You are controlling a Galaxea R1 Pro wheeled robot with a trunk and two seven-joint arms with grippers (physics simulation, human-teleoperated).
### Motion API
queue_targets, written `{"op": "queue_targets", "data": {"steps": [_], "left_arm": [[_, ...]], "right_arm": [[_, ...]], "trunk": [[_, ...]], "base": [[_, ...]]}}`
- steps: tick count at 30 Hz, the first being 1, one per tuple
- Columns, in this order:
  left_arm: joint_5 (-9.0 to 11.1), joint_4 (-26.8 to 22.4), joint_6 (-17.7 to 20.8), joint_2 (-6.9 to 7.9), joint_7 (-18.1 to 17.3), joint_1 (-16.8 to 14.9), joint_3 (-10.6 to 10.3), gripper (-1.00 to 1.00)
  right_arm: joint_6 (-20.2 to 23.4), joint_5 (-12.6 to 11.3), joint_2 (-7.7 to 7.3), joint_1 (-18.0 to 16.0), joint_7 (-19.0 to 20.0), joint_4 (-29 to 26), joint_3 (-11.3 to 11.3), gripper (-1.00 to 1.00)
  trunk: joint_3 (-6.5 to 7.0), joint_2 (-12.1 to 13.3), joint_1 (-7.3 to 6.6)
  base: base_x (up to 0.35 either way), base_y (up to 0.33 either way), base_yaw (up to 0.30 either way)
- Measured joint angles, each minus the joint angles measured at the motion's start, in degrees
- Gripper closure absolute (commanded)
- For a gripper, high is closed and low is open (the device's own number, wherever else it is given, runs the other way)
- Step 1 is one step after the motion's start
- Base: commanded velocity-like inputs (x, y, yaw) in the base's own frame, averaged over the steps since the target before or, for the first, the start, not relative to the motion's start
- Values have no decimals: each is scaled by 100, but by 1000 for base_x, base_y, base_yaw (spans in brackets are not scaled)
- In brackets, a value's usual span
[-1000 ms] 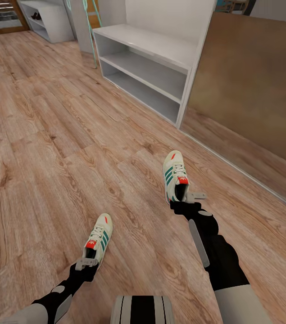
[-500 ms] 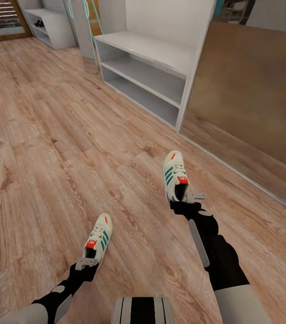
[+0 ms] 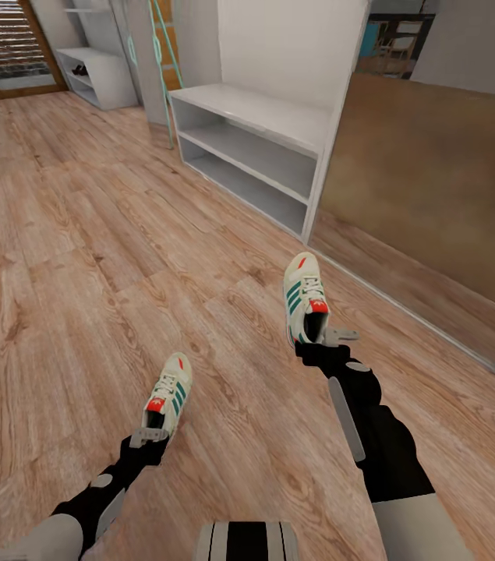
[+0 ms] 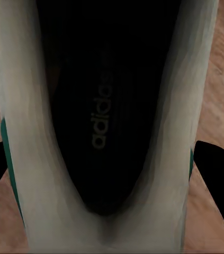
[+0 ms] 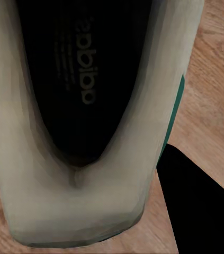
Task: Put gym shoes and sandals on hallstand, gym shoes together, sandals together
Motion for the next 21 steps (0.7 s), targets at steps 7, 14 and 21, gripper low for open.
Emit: {"op": "queue_targets", "data": {"steps": [7,14,21], "left_arm": [[22,-2224,2113,-35,5,-2,-6,100],[372,-4074,3571,-196,-9,1,9,100],[452,-4208,3908,-286,-10,1,28,100]], "right_arm": [[6,-4,4,0,-8,-45,184,100],[13,6,7,0,-19,-41,299,100],[12,42,7,0,-27,-32,329,100]], "trunk": [[155,9,-18],[316,19,-36],[528,28,-54]], "base": [[0,0,0],[0,0,0],[0,0,0]]}}
